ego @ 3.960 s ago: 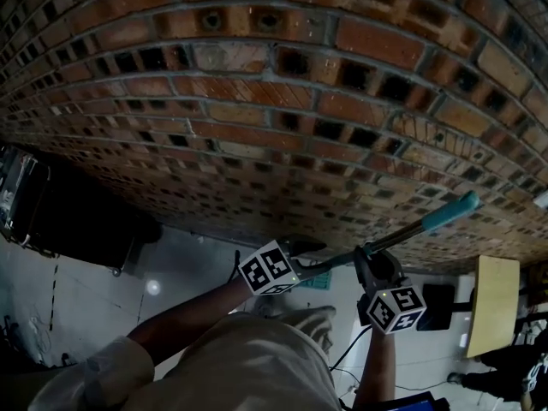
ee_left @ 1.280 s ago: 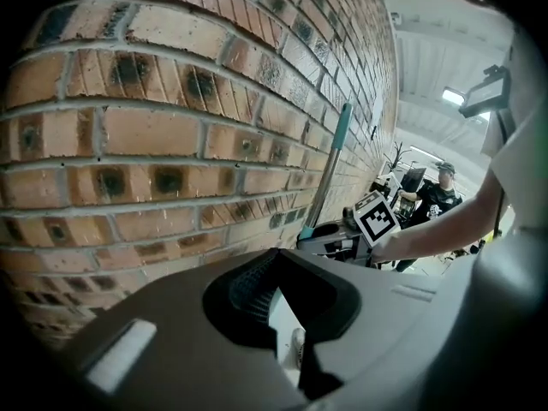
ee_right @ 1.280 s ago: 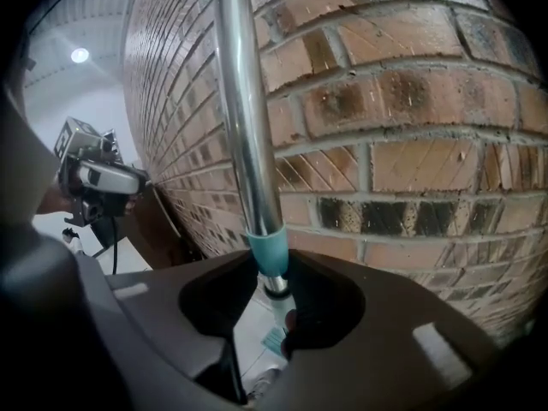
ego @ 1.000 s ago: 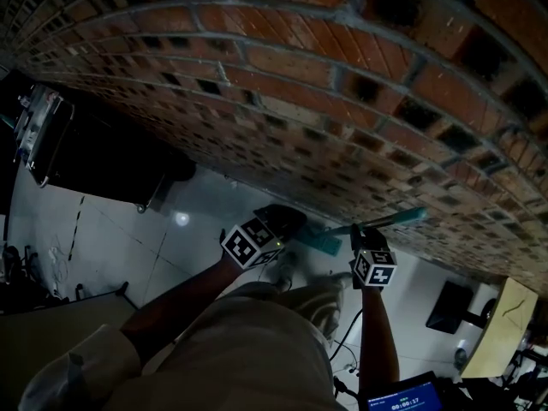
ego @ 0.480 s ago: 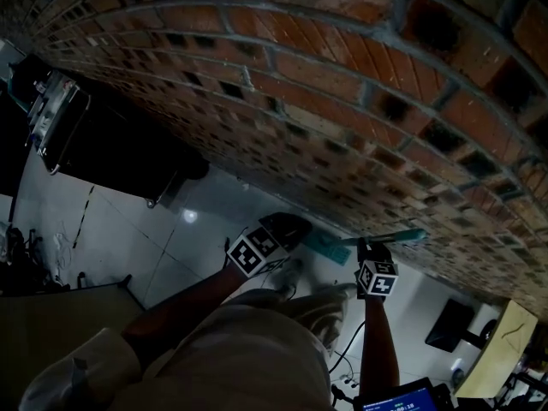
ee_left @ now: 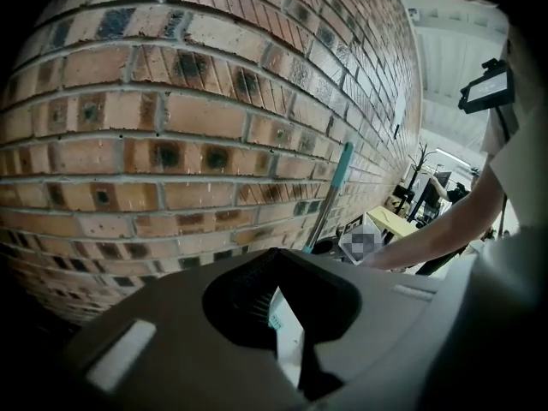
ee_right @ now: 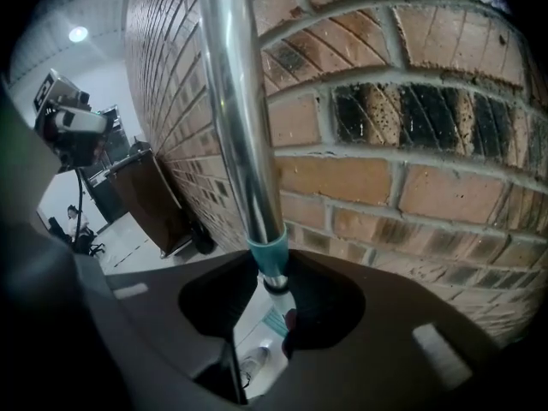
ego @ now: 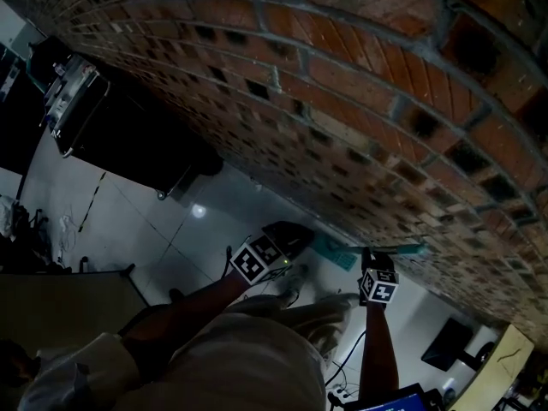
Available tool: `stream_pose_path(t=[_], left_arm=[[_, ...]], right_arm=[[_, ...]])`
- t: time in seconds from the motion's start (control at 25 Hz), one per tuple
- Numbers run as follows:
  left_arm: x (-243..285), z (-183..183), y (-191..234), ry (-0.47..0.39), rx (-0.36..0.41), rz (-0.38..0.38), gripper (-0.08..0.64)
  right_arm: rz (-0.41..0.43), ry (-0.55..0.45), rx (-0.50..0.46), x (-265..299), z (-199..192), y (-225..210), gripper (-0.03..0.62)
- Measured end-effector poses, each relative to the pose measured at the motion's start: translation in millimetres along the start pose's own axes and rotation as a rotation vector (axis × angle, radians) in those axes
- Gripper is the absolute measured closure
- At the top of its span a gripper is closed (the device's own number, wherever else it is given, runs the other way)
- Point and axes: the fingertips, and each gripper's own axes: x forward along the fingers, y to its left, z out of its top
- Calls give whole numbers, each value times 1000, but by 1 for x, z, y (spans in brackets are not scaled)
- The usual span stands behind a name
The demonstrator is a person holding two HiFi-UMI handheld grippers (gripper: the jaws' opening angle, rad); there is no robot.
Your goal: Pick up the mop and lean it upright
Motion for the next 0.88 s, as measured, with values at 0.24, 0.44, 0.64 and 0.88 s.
stream_pose_path(t=[0.24,0.44,0.64,0.88], left_arm=[[-2,-13,3,11,-27,31,540],[-2,-21,4,16,-45,57,540],[-3,-24,5,20,-49,79,540],[1,-32,3,38,-71,80,540]], right_arm=[[6,17,-8,17,-11,-1,477],[3,38,6,29,-20,-9,477],[4,60,7,41,-30,-12,477],[6,102,-9,54,-47,-17,477]])
